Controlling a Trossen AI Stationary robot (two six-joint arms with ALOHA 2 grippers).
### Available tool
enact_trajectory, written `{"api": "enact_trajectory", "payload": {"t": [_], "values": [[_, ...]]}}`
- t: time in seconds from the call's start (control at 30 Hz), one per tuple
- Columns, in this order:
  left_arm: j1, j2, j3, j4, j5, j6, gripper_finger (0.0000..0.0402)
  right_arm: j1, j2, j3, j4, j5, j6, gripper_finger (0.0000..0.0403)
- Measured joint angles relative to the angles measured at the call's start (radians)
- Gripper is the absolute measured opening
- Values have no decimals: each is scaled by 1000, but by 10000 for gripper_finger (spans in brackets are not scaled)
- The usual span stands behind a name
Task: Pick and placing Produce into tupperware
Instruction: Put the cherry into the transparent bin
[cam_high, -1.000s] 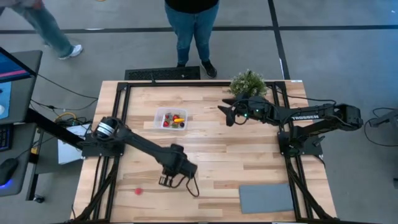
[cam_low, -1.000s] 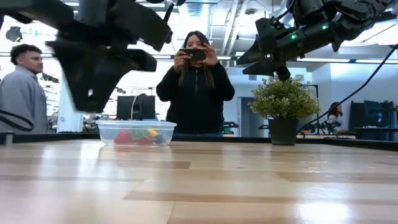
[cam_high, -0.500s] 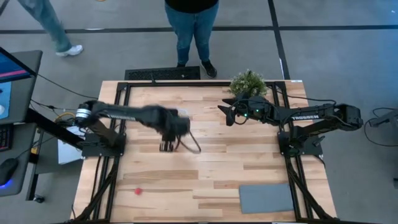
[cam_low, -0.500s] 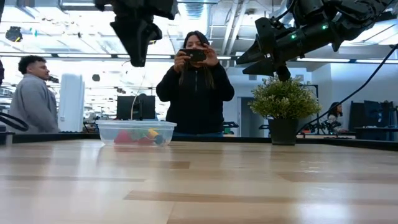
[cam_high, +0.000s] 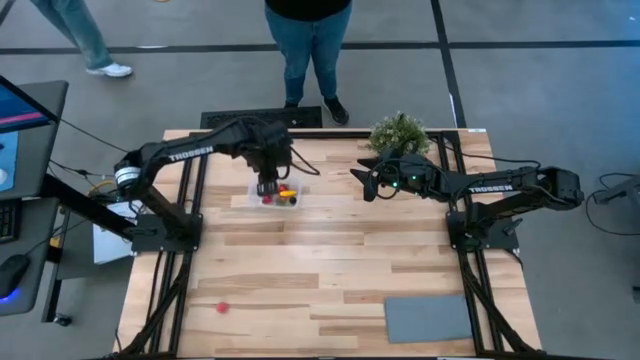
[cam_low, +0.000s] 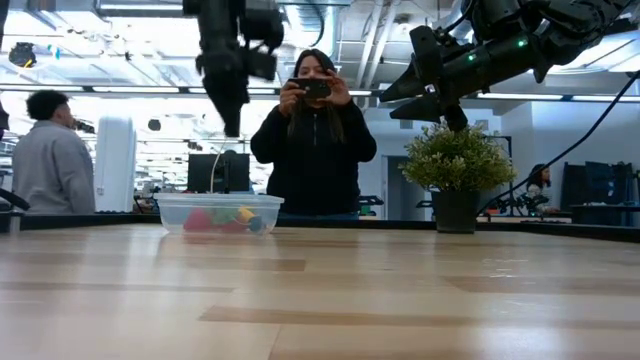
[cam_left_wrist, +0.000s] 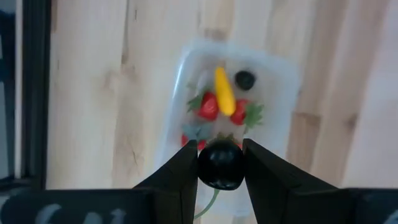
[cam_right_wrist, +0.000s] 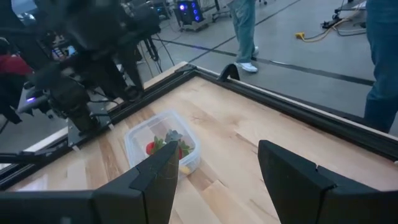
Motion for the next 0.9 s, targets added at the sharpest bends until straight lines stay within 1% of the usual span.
{"api": "enact_trajectory", "payload": {"t": [0.1,0.3,0.4,0.57,0.67,0.9], "values": [[38,0,-81,40,12,23,97,0,0,0,0,1,0,244],[74,0,-261,206,62,43,98,-20,0,0,-2,4,18,244],[81,0,-324,269,85,43,98,-33,0,0,-2,4,18,244],[81,0,-411,353,94,43,98,-52,0,0,-2,4,18,244],[81,1,-453,406,98,29,98,-59,0,0,-2,4,26,244],[80,1,-456,432,93,17,110,-59,0,0,-2,4,26,244]]}}
